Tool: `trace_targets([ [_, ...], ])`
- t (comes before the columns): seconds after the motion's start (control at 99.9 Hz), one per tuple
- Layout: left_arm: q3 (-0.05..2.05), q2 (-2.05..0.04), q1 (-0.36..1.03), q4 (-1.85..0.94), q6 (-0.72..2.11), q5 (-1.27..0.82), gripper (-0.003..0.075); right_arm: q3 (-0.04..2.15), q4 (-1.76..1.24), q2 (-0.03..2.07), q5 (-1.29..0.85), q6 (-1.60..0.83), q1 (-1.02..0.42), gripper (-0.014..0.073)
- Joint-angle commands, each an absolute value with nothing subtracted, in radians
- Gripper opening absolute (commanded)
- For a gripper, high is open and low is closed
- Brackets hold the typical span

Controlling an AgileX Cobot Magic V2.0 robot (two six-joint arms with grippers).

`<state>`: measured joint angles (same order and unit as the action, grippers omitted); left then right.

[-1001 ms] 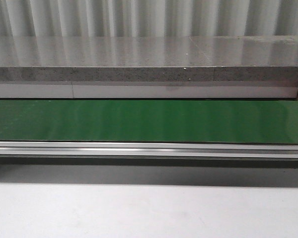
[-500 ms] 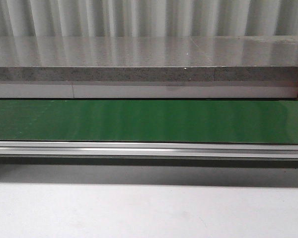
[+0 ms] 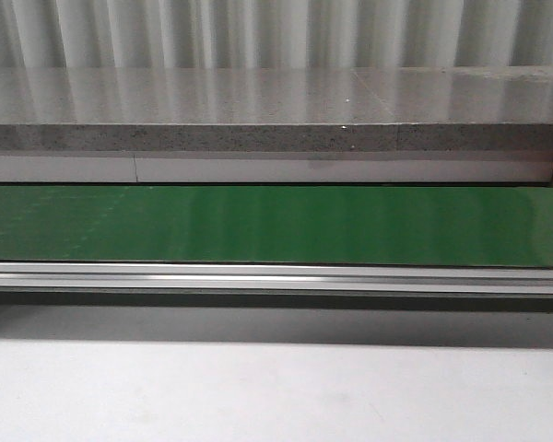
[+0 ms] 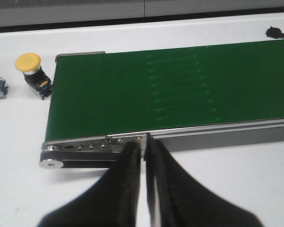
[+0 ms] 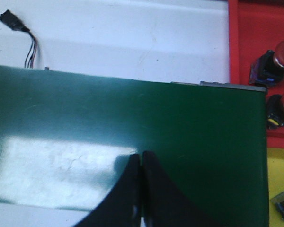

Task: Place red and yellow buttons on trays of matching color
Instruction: 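Withdraw the right gripper and move the left gripper over the loose buttons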

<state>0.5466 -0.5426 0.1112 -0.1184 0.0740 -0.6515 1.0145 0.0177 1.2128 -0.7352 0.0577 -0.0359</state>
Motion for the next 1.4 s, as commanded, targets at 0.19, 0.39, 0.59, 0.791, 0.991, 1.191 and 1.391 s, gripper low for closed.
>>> trace_targets([
  [0.19, 0.574, -0.544, 0.120, -0.132, 0.074, -0.580, -0.0006, 0.800, 0.029, 0.921, -0.579, 0.035, -0.084, -0.0067],
  [0.39, 0.574, -0.544, 0.120, -0.132, 0.074, -0.580, -0.0006, 0.639, 0.029, 0.691, -0.506, 0.035, -0.084, -0.0067],
  [0.59, 0.574, -0.544, 0.120, -0.132, 0.074, -0.576, -0.0006, 0.497, 0.029, 0.493, -0.481, 0.035, -0.084, -0.0067],
  [0.791, 0.574, -0.552, 0.120, -0.132, 0.074, -0.576, -0.0006, 0.443, 0.029, 0.395, -0.474, 0.035, -0.084, -0.0067],
  [0.991, 0.639, -0.625, 0.107, -0.122, 0.071, -0.581, -0.0005, 0.443, 0.029, 0.395, -0.463, 0.035, -0.084, -0.0067],
  [1.191, 0.770, -0.781, 0.061, -0.095, 0.071, -0.588, 0.0138, 0.443, 0.029, 0.395, -0.467, 0.035, -0.084, -0.0067],
  [1.391, 0.894, -0.929, -0.014, -0.069, 0.071, -0.588, 0.0507, 0.443, 0.029, 0.395, -0.470, 0.035, -0.084, -0.0067],
])
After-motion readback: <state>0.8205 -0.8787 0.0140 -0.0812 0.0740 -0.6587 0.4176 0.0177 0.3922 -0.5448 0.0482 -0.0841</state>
